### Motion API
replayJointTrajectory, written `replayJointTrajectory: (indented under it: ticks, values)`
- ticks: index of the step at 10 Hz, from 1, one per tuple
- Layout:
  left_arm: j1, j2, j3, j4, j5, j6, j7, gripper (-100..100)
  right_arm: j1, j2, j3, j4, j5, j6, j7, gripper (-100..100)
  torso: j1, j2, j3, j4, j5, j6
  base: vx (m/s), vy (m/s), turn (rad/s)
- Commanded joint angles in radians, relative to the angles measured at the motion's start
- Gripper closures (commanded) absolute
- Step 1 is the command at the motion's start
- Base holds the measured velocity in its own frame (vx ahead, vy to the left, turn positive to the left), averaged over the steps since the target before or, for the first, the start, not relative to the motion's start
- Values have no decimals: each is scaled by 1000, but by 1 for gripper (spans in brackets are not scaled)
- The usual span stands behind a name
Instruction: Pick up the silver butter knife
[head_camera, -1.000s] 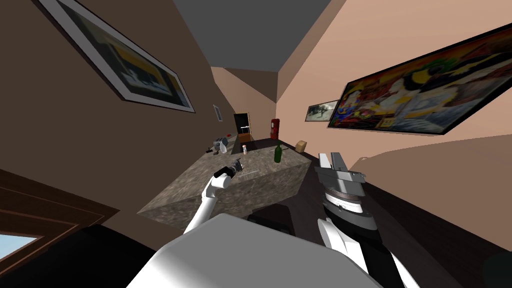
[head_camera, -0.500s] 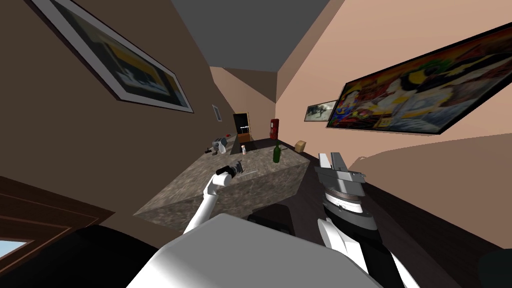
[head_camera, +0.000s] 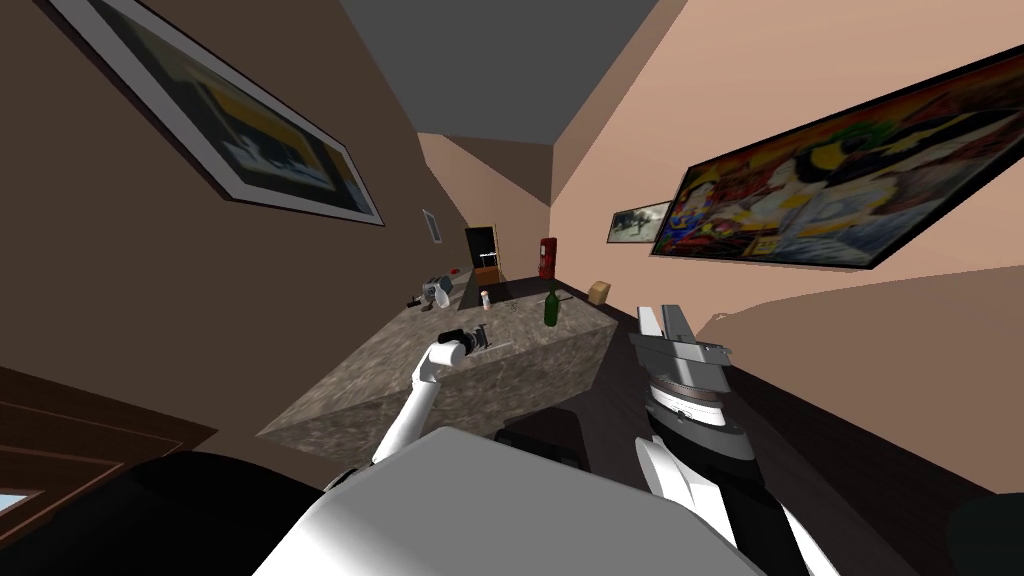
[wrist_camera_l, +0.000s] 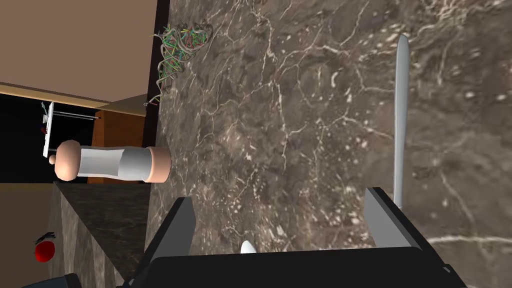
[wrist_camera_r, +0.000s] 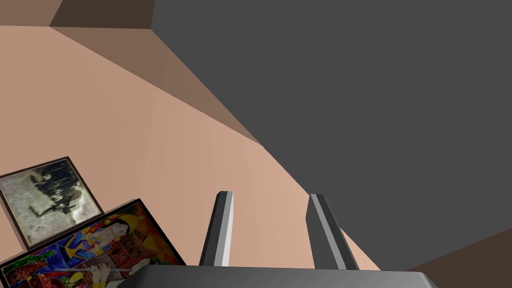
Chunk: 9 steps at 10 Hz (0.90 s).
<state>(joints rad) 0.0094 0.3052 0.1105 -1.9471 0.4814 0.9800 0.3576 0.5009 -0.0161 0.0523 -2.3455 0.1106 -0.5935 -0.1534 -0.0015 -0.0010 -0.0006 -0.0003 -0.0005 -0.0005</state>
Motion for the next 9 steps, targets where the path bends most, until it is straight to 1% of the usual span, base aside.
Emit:
replayJointTrajectory:
  ticks: [1,2,3,4,5,6,7,8,9]
  values:
    - [-5,4,1,7,6,34,2,-100,0,0,0,0,0,0,0,0,0,0,0,0,0,0,11,-14,2]
    - [-35,13,-3,32,18,74,25,-100,0,0,0,0,0,0,0,0,1,0,0,0,0,0,20,-25,-10]
    - [-35,13,-3,32,18,99,25,-100,0,0,0,0,0,0,0,0,0,0,0,0,0,0,23,-25,-8]
    - [-35,13,-3,32,18,110,25,-100,0,0,0,0,0,0,0,0,0,0,0,0,0,0,11,-9,2]
    - [-65,22,-8,58,30,150,47,-100,0,0,0,0,0,0,0,0,1,0,0,0,0,0,16,-18,-10]
    - [-65,22,-8,58,30,176,47,-100,0,0,0,0,0,0,0,0,1,0,0,0,0,0,23,-20,-6]
    - [-65,22,-8,58,30,183,47,-100,0,0,0,0,0,0,0,0,1,0,0,0,0,0,13,-9,3]
    - [-95,32,-14,83,40,222,69,-100,0,0,0,0,0,0,0,0,1,0,0,0,0,0,21,-20,-5]
    - [-95,32,-14,83,40,246,69,-100,0,0,0,0,0,0,0,0,1,0,0,0,0,0,22,-18,-4]
